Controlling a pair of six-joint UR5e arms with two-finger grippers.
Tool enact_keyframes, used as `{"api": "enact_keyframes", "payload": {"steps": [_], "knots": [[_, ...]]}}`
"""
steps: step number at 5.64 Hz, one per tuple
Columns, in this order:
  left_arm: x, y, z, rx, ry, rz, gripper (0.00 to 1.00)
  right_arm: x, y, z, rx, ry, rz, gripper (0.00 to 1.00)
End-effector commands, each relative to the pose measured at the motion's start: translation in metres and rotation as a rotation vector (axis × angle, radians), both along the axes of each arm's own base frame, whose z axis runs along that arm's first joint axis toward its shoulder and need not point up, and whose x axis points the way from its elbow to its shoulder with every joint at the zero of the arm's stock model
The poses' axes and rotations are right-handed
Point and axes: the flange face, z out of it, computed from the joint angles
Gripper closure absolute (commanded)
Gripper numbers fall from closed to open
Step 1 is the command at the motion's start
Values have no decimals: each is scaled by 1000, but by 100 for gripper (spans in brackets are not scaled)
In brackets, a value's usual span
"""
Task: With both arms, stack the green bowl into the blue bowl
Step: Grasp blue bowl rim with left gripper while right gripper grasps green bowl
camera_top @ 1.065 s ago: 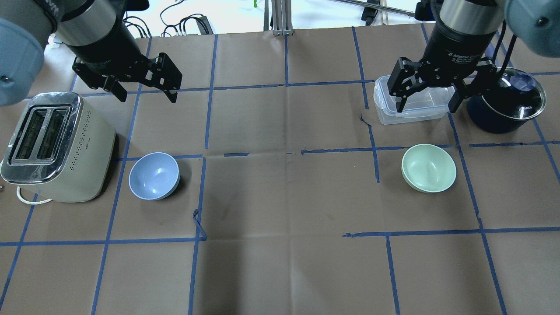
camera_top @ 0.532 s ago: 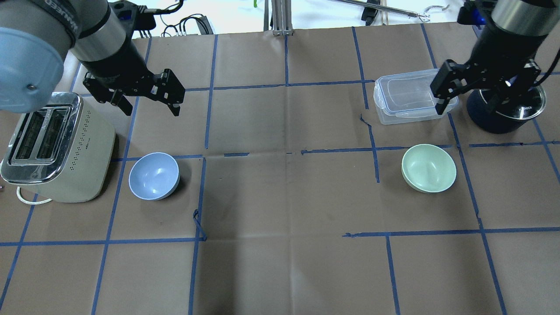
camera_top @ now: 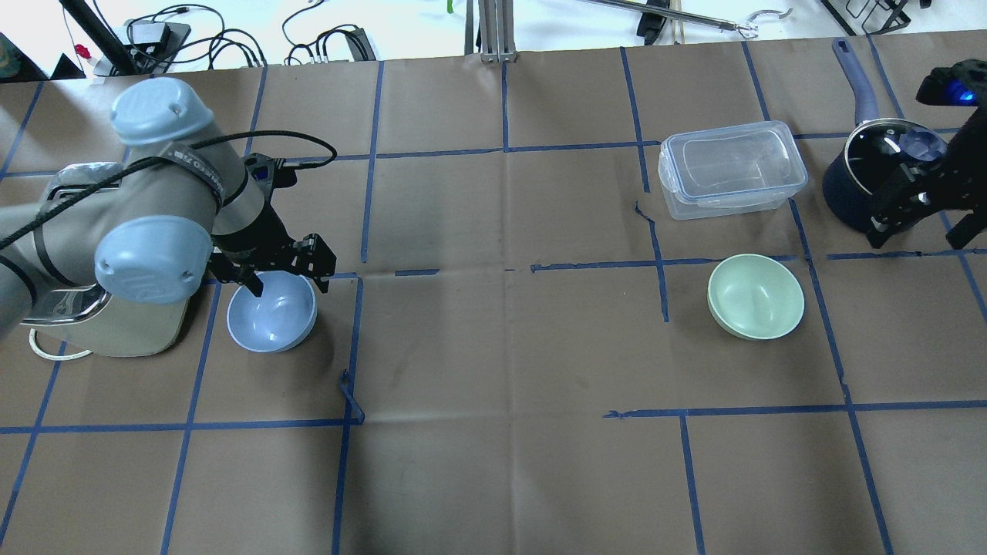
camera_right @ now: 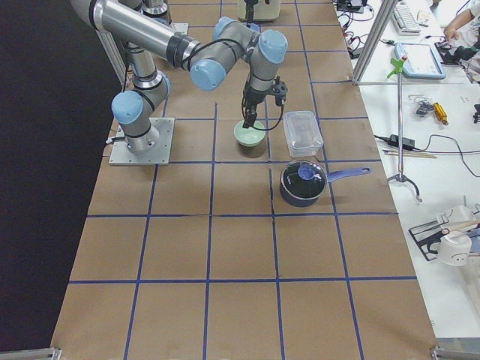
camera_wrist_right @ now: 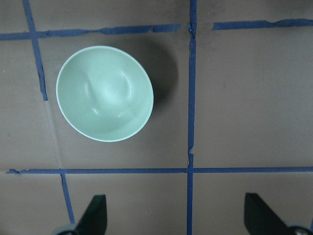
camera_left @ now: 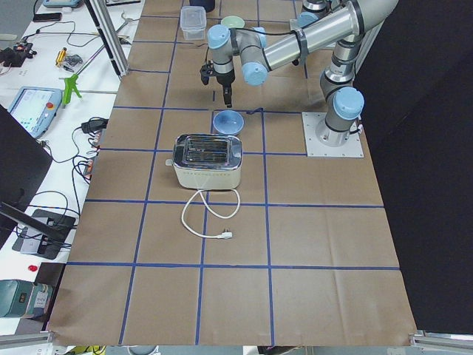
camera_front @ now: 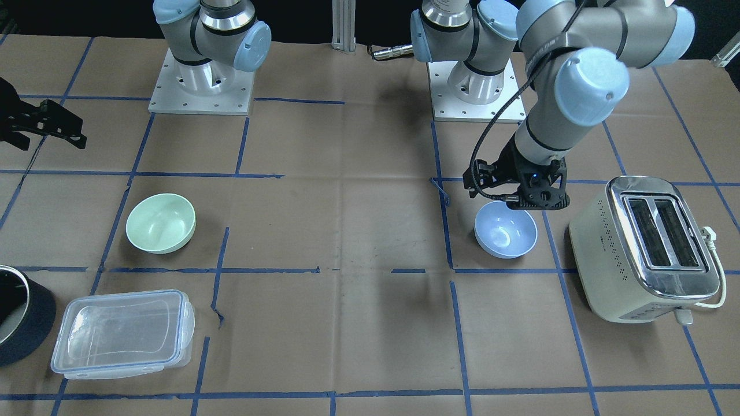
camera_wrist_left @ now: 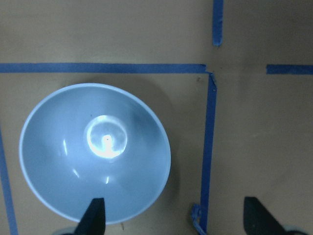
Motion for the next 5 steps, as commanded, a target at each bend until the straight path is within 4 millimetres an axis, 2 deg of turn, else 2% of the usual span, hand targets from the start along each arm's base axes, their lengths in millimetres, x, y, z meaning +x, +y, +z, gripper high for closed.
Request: {"api": "enact_keyframes", "payload": {"steps": [1,2,3,4,5], "knots": [[-2,4,-58,1,-7,-20,3,12,-3,-57,-58,27,3,0],[-2,3,-60,2,-4,-19,18,23,-6,-88,-100,41,21,0],[-1,0,-55,-6,-10,-21,84,27,-3,-124,-122,50,7,0],[-2,-1,-55,-8,-9,-20,98,28,1,-157,-127,52,7,0],[-1,-1,-50,-17,-12,-20,99,33,10,-177,-92,37,8,0]]}}
